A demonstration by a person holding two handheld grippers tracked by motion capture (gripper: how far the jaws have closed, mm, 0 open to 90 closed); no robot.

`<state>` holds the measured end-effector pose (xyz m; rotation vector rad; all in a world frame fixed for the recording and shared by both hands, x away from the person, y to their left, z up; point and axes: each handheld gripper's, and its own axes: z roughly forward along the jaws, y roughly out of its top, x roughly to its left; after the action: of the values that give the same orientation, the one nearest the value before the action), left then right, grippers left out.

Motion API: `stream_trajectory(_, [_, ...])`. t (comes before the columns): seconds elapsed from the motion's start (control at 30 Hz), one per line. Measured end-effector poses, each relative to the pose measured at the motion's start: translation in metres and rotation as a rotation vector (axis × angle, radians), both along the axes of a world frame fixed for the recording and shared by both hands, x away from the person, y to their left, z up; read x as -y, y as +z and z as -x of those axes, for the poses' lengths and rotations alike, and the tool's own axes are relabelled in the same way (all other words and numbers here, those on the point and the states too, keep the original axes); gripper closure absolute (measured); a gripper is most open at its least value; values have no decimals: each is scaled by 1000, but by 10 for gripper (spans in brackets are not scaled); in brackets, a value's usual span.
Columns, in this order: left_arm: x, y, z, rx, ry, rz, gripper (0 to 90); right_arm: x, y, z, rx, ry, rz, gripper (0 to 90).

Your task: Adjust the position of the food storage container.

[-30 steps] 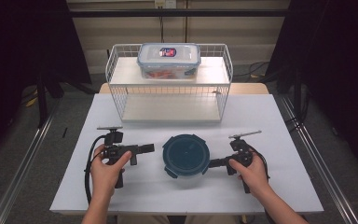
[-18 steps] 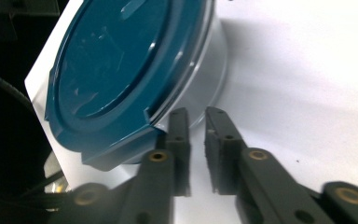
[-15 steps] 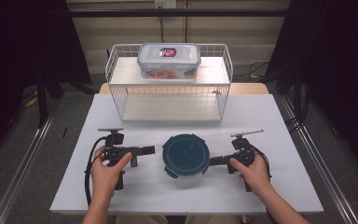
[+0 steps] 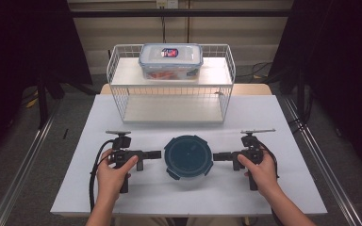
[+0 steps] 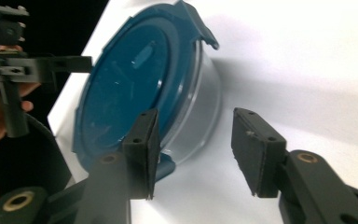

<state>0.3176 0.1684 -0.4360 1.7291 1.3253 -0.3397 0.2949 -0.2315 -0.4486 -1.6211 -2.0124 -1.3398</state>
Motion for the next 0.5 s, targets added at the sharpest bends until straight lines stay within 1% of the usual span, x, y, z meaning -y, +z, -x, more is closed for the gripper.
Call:
stream_trajectory(0.07, [2,-1,0,0,3,-11,172,-1,1,0,-3,0,-18,495])
stream_trajectory(0.1, [2,-2,0,-7,-3,-6,194,-1,0,0,-3,0,-19,496])
stream_trajectory(0.13, [3,-2,0,-15,-6,-6,214,-2,0,0,-3,1,-21,504])
stream_trajectory(0.2, [7,-3,0,-23,-13,-13,221,-4,-1,0,-8,8,-31,528])
stream_trajectory(0.23, [9,-4,0,-39,-12,-9,230,-5,-1,0,-13,14,-30,530])
stream_trajectory(0.27, [11,-5,-1,-46,-19,-11,247,-6,-1,0,-13,16,-25,535])
stream_trajectory(0.3, [12,-6,-2,-43,-25,-22,256,-7,-1,0,-5,19,-25,542])
stream_trajectory(0.33, [15,-6,-2,-59,-19,-4,264,-8,0,0,-18,19,-36,551])
stream_trajectory(0.37, [15,-7,-3,-43,-23,-19,276,-8,0,0,-19,19,-41,561])
stream_trajectory(0.4, [17,-7,-3,-58,-23,2,286,-9,0,0,-19,16,-42,567])
stream_trajectory(0.43, [18,-8,-4,-47,-31,-13,301,-9,0,0,-19,16,-45,577])
stream_trajectory(0.47, [20,-8,-4,-74,-21,5,307,-8,0,-1,-27,15,-53,585])
stream_trajectory(0.5, [21,-8,-5,-70,-23,-4,320,-8,0,-1,-29,11,-54,592])
